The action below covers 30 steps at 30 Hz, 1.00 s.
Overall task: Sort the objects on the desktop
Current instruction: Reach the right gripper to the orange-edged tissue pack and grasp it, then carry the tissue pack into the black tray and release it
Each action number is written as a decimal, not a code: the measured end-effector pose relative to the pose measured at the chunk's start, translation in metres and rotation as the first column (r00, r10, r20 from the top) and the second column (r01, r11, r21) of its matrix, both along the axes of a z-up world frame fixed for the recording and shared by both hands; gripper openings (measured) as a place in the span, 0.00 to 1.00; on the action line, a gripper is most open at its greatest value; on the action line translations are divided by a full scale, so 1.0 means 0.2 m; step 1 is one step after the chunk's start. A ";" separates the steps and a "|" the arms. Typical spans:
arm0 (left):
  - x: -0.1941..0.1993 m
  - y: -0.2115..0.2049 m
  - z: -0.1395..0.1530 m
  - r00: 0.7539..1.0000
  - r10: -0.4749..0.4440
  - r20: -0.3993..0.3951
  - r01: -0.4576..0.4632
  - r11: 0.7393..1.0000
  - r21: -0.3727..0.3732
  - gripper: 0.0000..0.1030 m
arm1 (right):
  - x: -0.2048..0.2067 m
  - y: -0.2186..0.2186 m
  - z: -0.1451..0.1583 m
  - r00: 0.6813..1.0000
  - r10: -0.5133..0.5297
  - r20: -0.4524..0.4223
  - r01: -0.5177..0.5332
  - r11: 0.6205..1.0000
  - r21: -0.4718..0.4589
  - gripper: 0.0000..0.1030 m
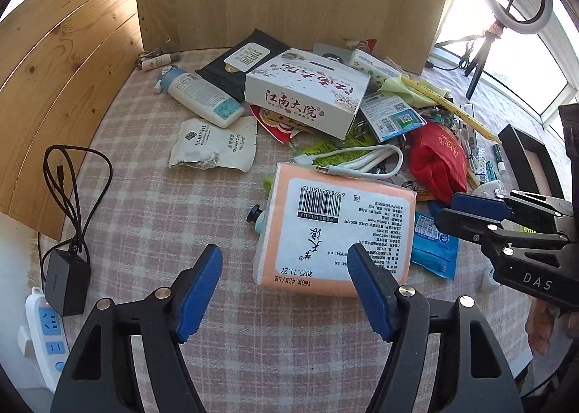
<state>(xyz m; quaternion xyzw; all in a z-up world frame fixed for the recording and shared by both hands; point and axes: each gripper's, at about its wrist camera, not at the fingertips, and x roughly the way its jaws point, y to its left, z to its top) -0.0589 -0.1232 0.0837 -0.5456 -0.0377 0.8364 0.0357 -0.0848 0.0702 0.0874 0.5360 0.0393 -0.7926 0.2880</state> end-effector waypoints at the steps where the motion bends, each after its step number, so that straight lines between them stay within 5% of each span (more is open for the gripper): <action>1: 0.00 0.00 -0.01 1.000 -0.011 0.004 0.011 1.000 0.010 0.66 | 0.00 -0.03 -0.01 1.000 0.003 0.005 -0.003 1.000 0.005 0.34; 21: 0.01 0.08 -0.10 0.988 -0.150 0.033 0.147 0.986 0.081 0.66 | -0.04 -0.18 -0.09 0.989 -0.074 0.130 0.080 0.996 -0.040 0.34; 30: 0.14 0.15 0.06 0.987 -0.163 -0.011 0.163 0.975 0.148 0.66 | 0.04 -0.07 -0.02 0.984 -0.078 0.162 0.090 0.994 -0.067 0.34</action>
